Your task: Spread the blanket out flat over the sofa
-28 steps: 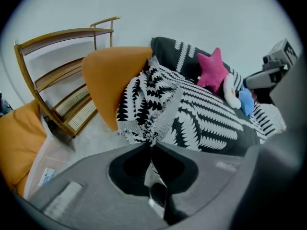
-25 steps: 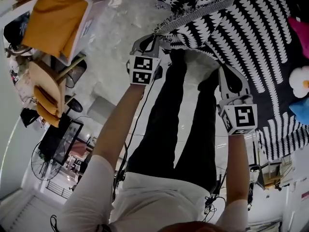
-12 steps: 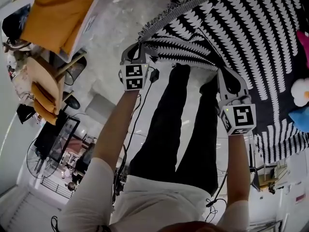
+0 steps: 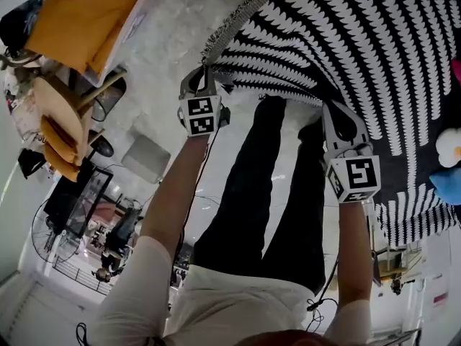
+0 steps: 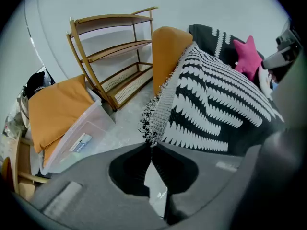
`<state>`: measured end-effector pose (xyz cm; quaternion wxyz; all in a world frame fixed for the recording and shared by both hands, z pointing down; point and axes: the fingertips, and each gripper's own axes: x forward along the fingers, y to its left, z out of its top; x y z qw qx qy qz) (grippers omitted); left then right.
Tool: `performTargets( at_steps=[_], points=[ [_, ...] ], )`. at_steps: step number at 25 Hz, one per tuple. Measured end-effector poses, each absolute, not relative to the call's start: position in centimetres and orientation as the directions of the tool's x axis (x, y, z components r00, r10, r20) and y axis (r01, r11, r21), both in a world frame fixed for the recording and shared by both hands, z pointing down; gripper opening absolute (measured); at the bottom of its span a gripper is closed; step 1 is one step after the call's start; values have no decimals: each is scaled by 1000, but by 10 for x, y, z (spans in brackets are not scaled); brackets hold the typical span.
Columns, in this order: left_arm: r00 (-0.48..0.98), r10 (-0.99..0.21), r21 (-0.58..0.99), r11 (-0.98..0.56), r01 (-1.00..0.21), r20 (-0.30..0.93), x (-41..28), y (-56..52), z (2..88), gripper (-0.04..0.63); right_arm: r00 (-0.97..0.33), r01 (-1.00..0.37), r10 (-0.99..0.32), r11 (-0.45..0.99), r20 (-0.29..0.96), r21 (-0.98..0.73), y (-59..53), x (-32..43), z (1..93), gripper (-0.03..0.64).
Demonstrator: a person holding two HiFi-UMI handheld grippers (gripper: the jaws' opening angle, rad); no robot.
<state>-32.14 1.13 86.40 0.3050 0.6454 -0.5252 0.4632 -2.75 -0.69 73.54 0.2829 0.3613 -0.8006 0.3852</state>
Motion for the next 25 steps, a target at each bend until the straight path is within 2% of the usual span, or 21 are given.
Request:
performTargets(
  at_steps=[4,8,13,19,25],
  points=[
    [-7,-380,-91,-203,-975,925,-329,-4,878,31,-583,-791,-343,445,737,-419,-9,-32,744,5],
    [-17,-408,-91,-162,-982,913,-328,-20,876,86,-584,-789,-337,448,739,-420,-2,-29,747,5],
    [-1,-435,-82,-167,-983,900,-320,-36,856,86,-578,-794,-352,452,736,-407,-11,-24,734,5],
    [37,-484,-54,-174,-983,874,-297,-58,816,86,-547,-816,-400,451,735,-362,-29,-7,696,5],
    [141,-539,13,-235,-972,831,-258,-90,740,84,-520,-837,-468,445,715,-318,-53,9,628,5]
  ],
)
